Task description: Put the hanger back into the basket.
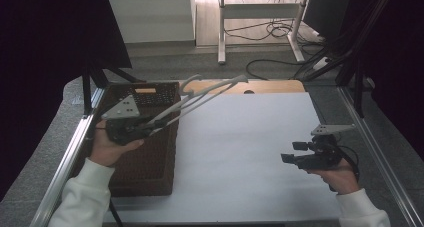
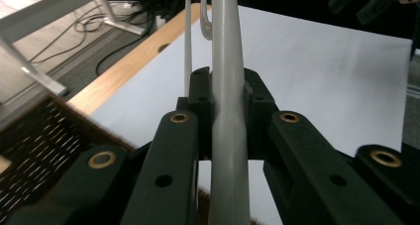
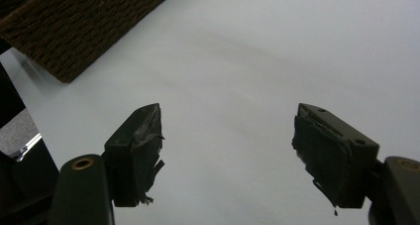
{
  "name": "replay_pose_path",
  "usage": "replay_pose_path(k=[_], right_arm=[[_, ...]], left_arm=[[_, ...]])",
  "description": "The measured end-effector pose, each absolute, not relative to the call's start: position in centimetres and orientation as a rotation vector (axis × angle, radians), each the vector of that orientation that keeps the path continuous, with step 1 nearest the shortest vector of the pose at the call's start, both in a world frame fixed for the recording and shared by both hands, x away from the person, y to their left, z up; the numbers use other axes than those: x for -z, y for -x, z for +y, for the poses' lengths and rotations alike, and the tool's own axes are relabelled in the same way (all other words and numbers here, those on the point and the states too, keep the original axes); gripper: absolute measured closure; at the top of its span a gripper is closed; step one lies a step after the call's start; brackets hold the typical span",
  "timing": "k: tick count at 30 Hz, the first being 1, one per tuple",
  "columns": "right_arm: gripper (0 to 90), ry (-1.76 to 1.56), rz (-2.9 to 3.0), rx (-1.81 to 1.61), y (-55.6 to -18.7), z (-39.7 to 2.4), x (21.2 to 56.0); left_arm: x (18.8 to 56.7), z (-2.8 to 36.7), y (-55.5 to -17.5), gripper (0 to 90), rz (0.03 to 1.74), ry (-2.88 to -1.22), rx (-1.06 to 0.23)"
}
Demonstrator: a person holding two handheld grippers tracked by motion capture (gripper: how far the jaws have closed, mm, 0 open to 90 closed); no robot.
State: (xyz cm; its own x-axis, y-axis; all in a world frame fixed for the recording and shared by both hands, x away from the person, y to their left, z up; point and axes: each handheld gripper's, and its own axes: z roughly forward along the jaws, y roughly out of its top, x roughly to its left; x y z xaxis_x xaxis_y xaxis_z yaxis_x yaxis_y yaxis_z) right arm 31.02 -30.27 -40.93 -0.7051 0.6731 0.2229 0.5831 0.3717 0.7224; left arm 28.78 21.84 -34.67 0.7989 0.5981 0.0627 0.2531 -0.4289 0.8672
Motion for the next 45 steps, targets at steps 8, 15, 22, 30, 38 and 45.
replay_pose_path(k=[8, 15, 22, 30, 38, 45], right_arm=[[26.5, -1.164, 2.520, -1.241, -31.2, -30.2, 41.2], [26.3, -1.179, 2.531, -1.225, -31.4, -30.2, 41.7], [26.3, -1.192, 2.533, -1.216, -31.5, -30.4, 41.9], [26.3, -1.213, 2.537, -1.202, -31.6, -30.6, 42.4], [26.2, -1.223, 2.538, -1.193, -31.6, -30.8, 42.7], [25.8, -1.227, 2.536, -1.188, -31.6, -30.9, 42.8]], left_arm=[[35.7, 26.8, -28.0, 80.1, 0.756, -1.982, -0.497], [37.1, 30.3, -27.2, 80.1, 0.856, -1.959, -0.516], [38.2, 32.7, -26.4, 80.1, 0.928, -1.939, -0.528], [39.7, 34.6, -26.1, 80.1, 1.000, -1.919, -0.529], [41.0, 35.4, -26.2, 80.1, 1.043, -1.918, -0.513], [41.6, 35.4, -26.4, 80.0, 1.059, -1.910, -0.508]])
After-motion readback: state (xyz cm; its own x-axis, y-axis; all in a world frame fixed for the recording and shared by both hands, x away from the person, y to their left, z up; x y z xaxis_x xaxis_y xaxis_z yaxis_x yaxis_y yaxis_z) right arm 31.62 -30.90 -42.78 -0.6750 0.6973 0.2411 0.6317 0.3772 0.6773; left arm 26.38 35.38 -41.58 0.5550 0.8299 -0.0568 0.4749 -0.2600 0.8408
